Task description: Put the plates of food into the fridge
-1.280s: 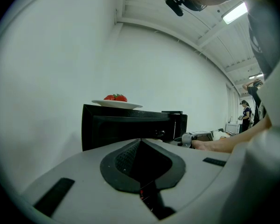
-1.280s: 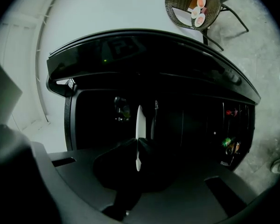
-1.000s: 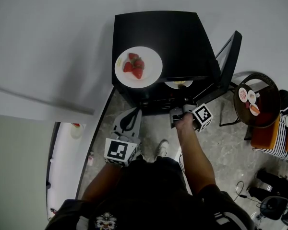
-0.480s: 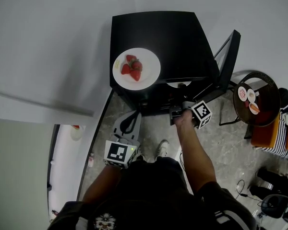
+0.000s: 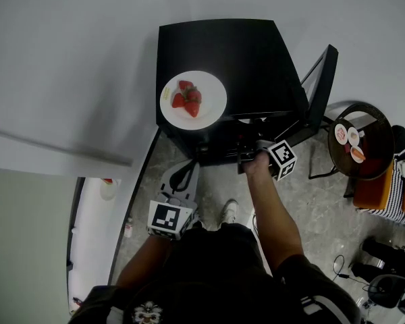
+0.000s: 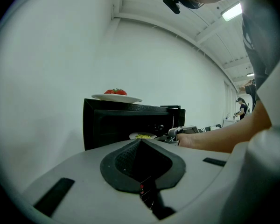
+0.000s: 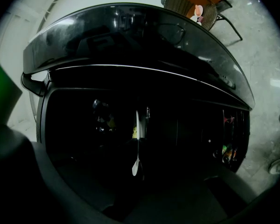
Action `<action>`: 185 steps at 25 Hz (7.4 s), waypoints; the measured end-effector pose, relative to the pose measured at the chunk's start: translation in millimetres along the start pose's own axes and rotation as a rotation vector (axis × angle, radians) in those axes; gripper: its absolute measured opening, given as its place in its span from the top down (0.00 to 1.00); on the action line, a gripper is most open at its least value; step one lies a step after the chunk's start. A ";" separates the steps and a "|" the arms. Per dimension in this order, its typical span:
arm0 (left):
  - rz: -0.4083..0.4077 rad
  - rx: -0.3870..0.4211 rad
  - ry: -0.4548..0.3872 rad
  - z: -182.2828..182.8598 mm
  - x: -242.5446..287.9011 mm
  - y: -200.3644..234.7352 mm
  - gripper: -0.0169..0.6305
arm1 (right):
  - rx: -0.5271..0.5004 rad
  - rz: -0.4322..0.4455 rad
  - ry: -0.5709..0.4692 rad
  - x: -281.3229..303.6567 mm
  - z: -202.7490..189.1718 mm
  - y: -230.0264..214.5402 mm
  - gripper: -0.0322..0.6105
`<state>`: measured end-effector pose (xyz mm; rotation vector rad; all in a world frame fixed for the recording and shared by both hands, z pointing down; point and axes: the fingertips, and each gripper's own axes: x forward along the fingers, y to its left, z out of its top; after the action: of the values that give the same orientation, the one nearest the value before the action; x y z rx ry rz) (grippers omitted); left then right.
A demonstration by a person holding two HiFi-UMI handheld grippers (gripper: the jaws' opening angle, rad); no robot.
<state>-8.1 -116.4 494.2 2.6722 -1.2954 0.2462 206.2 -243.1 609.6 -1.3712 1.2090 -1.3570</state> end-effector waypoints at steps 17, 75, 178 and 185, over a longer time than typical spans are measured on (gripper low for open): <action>-0.024 -0.004 -0.025 12.9 8.5 -2.6 0.96 | -0.406 -0.050 -0.050 -32.7 8.5 26.7 0.67; 0.145 -0.061 -0.227 82.1 -55.3 56.0 0.96 | -1.405 0.453 0.169 -133.4 -159.7 210.8 0.91; 0.115 0.008 -0.074 18.0 -39.8 34.6 0.96 | -0.212 0.031 0.441 -135.8 -121.3 33.2 0.90; 0.128 -0.008 -0.086 19.9 -35.1 36.4 0.96 | -0.179 0.032 0.414 -96.0 -123.8 32.4 0.90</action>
<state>-56.7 -116.2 469.8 2.6229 -1.4921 0.1424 85.4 -147.1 567.6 -1.2160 1.6514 -1.5912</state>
